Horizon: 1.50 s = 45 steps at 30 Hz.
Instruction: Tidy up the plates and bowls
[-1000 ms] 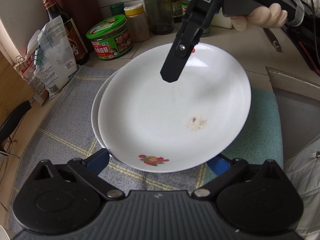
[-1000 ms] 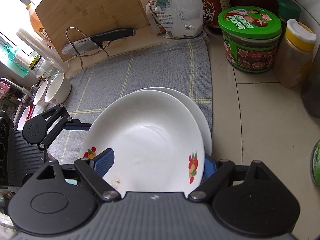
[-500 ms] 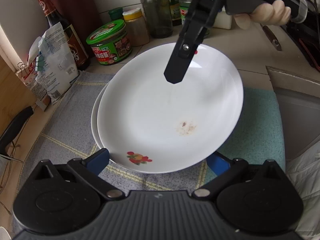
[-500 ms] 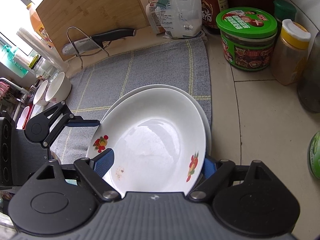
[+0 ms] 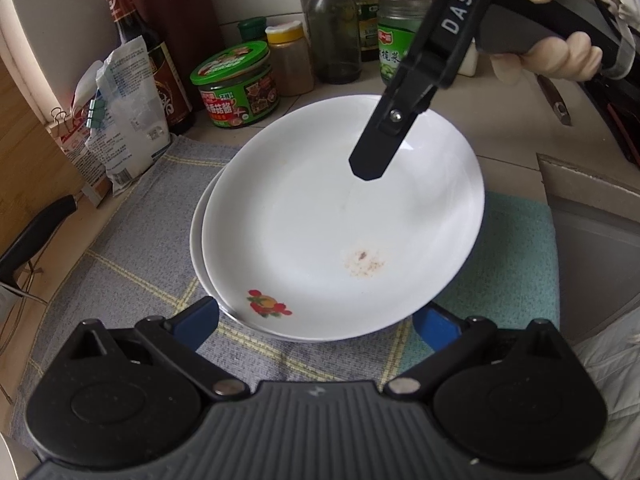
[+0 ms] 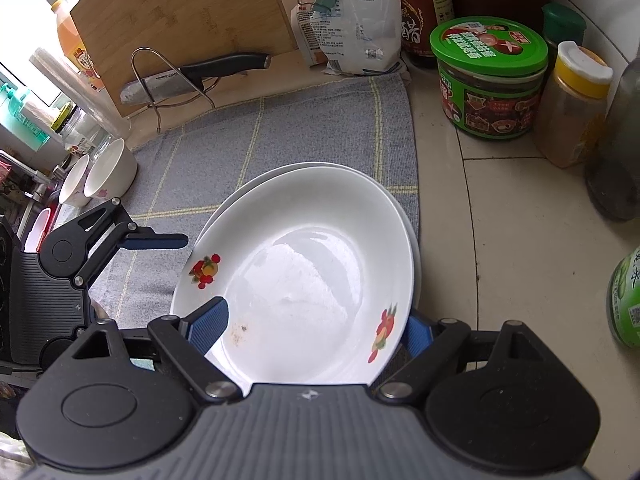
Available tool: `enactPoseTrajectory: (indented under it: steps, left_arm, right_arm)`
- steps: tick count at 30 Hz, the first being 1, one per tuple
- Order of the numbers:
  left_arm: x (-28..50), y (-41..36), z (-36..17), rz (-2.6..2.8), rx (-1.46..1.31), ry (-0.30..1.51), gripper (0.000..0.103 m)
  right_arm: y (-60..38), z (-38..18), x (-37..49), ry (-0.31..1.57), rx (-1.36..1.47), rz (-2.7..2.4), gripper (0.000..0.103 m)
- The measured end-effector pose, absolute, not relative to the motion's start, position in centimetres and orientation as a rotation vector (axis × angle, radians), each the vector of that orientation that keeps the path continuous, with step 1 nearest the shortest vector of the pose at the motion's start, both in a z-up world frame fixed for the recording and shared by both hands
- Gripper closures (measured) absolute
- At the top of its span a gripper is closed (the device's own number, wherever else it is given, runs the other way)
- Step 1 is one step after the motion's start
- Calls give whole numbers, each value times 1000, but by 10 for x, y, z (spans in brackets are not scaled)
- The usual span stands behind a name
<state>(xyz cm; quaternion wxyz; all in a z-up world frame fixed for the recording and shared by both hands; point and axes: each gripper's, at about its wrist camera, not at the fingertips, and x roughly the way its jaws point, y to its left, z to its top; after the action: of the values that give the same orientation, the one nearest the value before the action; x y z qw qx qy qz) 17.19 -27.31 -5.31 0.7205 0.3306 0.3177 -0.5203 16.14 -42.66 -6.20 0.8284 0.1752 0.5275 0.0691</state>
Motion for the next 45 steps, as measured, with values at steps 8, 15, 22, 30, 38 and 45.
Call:
enactPoseTrajectory:
  steps: [8,15,22,30,38,45]
  left_arm:
    - [174,-270,-50,-1126,663,742,1]
    - [176,-271,-50,-1126,630,767,1]
    - [174,-273,-50,-1131,627,767,1]
    - [174,-273,-52,-1140,620,763,1]
    - [176,-271,-52,-1148,604,762,1]
    - [177,-268,-51,-1143,593,758,1]
  right_arm:
    - [-425,-62,160,1112,365,134,11]
    - [-420,-62,166,1128,334,106,11]
    - [-416,-62,172,1162,346,62,8]
    - [-414,-60,178,1214,349,8,8]
    - [-415,-64,177,1243,344,-23,7]
    - [-410,-61,173,1219,294,-27,8]
